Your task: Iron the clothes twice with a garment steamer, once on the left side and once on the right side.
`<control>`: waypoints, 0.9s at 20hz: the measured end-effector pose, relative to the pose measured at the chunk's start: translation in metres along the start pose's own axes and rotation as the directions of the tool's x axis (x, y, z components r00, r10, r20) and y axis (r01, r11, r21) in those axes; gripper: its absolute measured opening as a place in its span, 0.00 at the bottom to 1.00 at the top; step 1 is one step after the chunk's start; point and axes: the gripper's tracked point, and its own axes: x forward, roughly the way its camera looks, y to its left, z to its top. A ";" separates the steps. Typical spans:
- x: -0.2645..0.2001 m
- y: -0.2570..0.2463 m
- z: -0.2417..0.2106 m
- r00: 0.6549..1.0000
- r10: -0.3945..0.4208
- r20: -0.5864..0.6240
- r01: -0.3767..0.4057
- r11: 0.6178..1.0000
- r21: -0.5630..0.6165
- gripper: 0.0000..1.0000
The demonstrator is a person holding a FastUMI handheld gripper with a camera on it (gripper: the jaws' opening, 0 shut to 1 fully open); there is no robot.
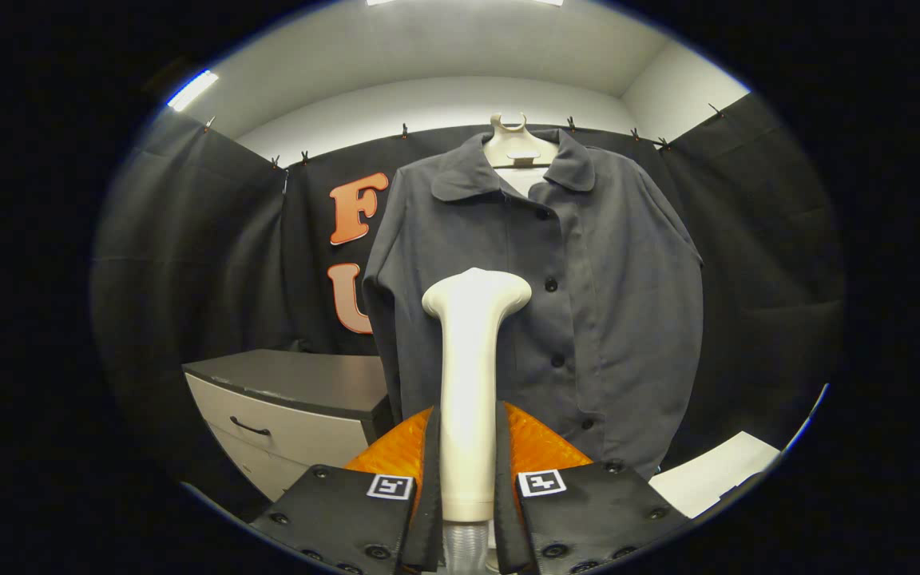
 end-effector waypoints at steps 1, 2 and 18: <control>-0.005 -0.002 -0.010 1.000 -0.003 -0.011 0.003 1.000 -0.004 0.34; -0.008 -0.005 -0.019 1.000 -0.008 -0.020 0.008 1.000 -0.007 0.34; -0.026 -0.012 -0.160 0.977 -0.028 -0.213 0.040 0.998 0.050 0.34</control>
